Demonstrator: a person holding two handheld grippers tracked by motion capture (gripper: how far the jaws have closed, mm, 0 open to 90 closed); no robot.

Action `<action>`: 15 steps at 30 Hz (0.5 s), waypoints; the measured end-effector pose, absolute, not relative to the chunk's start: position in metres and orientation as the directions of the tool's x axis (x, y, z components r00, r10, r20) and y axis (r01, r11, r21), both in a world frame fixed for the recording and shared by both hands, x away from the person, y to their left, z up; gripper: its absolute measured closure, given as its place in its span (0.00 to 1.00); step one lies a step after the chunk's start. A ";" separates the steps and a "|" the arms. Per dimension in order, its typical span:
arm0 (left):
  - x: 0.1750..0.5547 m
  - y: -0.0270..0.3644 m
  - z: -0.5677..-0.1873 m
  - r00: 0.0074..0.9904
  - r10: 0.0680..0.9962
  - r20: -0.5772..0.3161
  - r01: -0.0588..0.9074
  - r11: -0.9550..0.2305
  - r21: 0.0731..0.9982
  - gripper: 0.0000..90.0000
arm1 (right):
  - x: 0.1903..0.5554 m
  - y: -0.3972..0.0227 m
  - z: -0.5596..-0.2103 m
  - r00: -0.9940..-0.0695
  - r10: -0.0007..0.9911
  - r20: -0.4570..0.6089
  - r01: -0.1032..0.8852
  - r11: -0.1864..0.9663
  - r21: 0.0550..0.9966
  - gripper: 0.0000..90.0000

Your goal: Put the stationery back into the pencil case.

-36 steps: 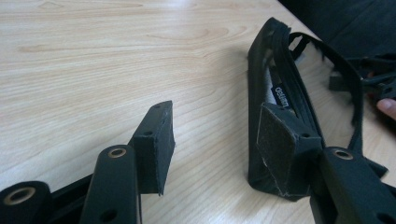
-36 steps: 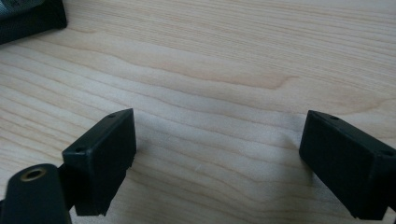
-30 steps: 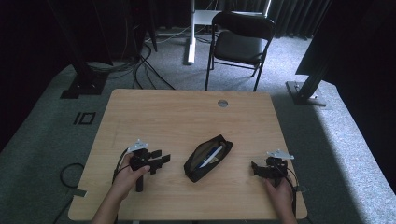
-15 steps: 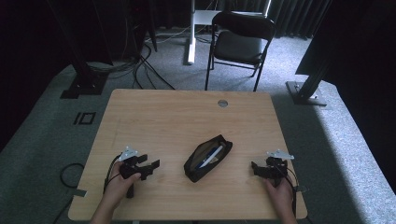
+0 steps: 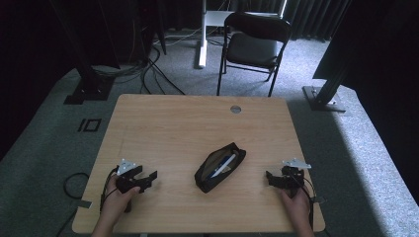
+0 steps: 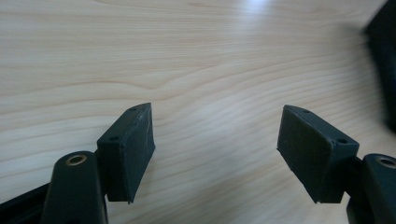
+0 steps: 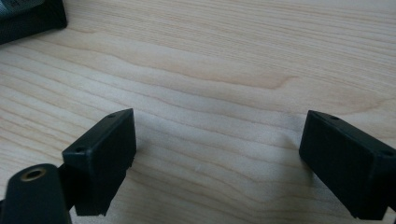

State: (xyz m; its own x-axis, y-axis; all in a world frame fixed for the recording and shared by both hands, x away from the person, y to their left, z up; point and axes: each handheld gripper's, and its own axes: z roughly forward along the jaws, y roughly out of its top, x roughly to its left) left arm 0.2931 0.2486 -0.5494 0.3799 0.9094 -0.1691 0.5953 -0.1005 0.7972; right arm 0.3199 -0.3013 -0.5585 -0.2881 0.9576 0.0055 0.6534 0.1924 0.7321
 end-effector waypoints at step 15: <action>0.292 0.279 -0.551 0.165 0.984 -0.071 0.664 -0.058 0.746 0.29 | 0.320 -0.301 -0.559 -0.288 0.958 0.006 0.653 0.192 0.732 0.12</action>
